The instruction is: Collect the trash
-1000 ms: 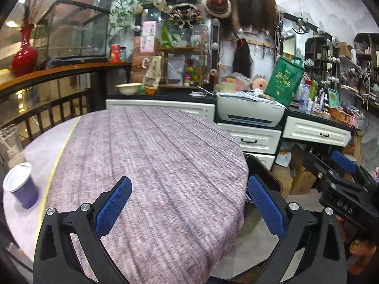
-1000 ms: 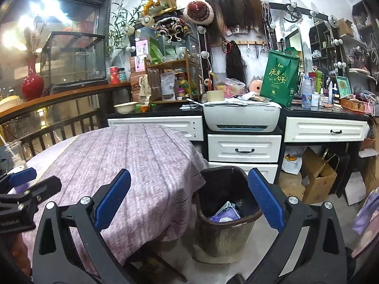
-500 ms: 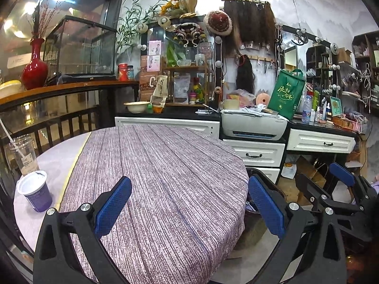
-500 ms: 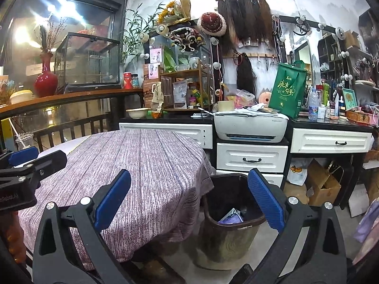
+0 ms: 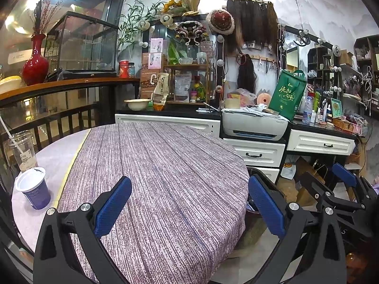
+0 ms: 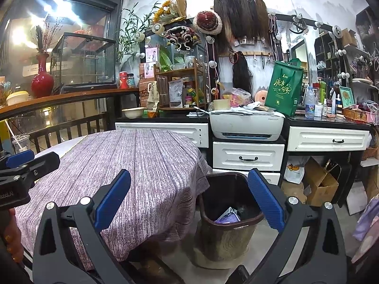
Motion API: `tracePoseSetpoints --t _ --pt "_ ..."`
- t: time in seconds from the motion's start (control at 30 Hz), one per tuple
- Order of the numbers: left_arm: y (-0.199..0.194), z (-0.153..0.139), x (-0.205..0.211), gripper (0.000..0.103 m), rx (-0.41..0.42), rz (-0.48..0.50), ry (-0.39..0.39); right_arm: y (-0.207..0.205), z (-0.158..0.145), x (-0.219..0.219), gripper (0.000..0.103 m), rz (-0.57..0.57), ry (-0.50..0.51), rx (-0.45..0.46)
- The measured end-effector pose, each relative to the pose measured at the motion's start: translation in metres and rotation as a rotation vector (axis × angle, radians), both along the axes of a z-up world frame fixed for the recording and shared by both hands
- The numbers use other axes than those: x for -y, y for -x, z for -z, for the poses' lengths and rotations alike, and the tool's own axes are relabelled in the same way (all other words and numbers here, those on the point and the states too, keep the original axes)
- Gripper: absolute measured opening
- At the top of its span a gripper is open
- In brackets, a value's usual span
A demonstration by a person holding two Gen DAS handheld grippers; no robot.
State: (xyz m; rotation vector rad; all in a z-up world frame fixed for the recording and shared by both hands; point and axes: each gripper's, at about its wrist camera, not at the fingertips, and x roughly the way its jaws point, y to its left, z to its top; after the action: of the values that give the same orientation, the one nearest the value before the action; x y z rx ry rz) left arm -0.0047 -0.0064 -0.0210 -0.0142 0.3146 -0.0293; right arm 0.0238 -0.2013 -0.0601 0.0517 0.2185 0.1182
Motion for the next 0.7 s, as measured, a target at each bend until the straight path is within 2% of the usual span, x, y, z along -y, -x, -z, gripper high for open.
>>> tracePoseSetpoints --t 0.7 --pt "-0.0025 0.0031 -0.0012 0.098 -0.012 0.003 -0.001 0.0001 0.0005 -0.0003 0.097 -0.001 0.003 -0.005"
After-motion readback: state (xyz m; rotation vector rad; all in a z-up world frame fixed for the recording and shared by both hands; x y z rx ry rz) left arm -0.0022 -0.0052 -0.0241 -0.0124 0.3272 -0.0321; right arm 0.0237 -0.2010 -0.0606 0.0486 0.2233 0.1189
